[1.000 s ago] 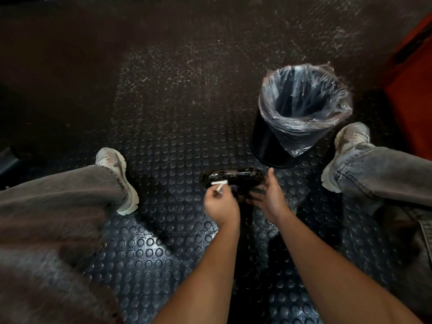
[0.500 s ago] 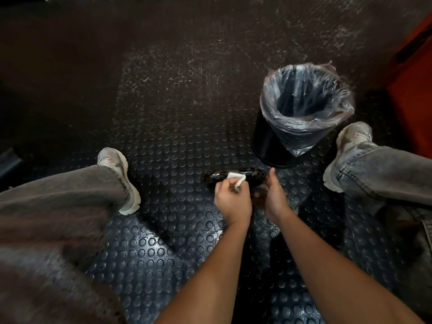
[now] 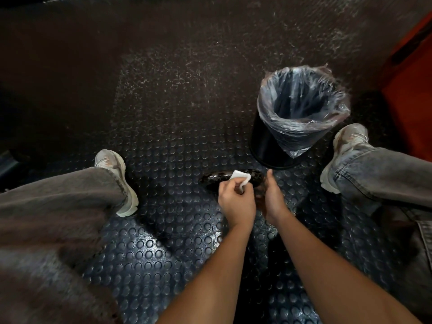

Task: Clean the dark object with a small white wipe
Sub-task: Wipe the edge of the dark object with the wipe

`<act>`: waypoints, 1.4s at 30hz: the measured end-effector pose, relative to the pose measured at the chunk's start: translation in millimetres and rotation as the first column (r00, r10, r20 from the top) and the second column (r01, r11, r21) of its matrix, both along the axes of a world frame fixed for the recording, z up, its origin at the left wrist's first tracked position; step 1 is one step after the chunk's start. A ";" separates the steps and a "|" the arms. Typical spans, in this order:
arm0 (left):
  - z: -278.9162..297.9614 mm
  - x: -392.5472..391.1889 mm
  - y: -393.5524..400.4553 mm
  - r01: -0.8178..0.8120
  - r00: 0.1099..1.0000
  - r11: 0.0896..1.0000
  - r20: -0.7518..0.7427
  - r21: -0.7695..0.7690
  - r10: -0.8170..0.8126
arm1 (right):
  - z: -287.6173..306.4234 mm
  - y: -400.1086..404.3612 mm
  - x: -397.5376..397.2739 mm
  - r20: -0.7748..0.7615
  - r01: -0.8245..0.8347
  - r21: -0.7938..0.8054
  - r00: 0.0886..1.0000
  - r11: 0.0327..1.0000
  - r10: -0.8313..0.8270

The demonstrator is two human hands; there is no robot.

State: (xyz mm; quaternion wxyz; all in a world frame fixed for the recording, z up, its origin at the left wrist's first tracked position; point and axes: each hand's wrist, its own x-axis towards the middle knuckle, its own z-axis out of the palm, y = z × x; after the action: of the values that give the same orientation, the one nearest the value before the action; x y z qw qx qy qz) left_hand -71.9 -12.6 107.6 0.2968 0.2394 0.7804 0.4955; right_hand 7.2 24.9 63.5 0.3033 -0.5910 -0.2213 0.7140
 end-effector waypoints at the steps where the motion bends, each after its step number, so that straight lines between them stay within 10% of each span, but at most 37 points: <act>1: -3.5 -1.3 0.0 -0.002 1.000 1.000 0.005 -0.018 0.002 | 0.8 0.1 0.2 0.007 0.008 0.002 1.000 1.000 -0.008; 10: -6.7 -33.2 2.5 -0.492 0.792 0.854 0.320 -0.169 0.519 | 6.2 0.0 0.8 -0.003 0.028 0.003 1.000 1.000 -0.028; 20: -9.1 -13.4 -4.5 0.007 1.000 1.000 0.002 -0.027 -0.007 | 2.6 -0.6 -0.2 0.008 0.060 0.007 0.998 0.998 -0.060; 27: -7.6 -41.6 4.9 -0.522 0.715 0.834 0.440 -0.180 0.543 | 5.9 -0.4 -0.1 0.003 0.034 0.005 0.999 0.999 -0.034; 34: 13.6 -5.4 10.7 -0.233 0.959 0.972 0.160 -0.021 0.233 | 4.8 -1.5 -2.0 0.037 0.036 -0.006 0.999 0.999 -0.036; 42: -5.7 -25.8 -7.9 -0.085 0.991 0.995 0.097 -0.051 0.090 | 3.4 -0.9 -1.2 -0.002 0.054 0.001 0.999 0.999 -0.054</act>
State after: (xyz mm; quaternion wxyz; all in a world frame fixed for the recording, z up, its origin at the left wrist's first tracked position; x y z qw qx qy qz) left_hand -97.7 -20.5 101.9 0.3186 0.1732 0.7857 0.5011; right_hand 6.0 24.0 66.8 0.3231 -0.5958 -0.2055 0.7060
